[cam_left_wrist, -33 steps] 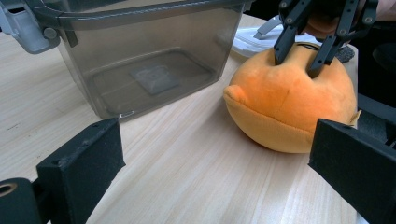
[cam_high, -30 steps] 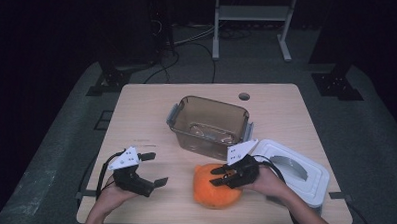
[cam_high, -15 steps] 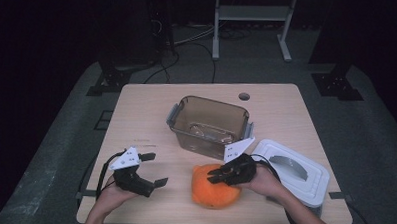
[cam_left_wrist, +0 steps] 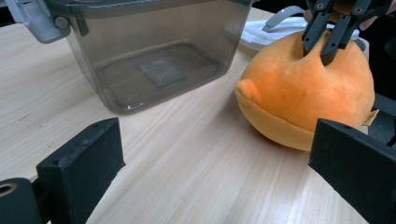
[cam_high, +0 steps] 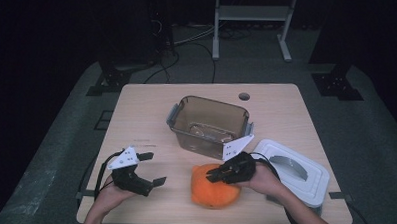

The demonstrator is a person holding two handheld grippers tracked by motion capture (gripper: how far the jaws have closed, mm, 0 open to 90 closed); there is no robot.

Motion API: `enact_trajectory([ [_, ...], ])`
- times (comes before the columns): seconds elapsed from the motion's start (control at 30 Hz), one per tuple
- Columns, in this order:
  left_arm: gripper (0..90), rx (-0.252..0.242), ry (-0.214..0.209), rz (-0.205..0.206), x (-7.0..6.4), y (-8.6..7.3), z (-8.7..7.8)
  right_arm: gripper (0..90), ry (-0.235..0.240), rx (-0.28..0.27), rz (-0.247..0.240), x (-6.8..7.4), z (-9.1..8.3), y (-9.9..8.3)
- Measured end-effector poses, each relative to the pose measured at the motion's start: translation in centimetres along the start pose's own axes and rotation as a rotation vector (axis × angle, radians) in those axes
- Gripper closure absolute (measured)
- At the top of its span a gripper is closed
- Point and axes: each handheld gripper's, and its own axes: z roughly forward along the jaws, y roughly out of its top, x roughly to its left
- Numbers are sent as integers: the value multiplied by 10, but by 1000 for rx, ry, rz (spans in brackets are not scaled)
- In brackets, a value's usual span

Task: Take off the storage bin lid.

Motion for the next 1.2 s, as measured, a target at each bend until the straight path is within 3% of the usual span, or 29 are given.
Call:
enact_trajectory([
  [0.33, 23, -1, 11, -3, 1, 0, -2, 811, 13, -4, 8, 2, -2, 7],
  [0.47, 23, -9, 15, -2, 1, 0, -4, 816, -4, -2, 11, 4, -5, 13],
  [0.67, 23, -15, 24, -11, 4, -1, -7, 817, 8, -46, 18, 5, -14, 22],
  [1.2, 23, -16, 30, -21, 7, -2, -8, 818, -47, -125, -59, 18, -53, 83],
])
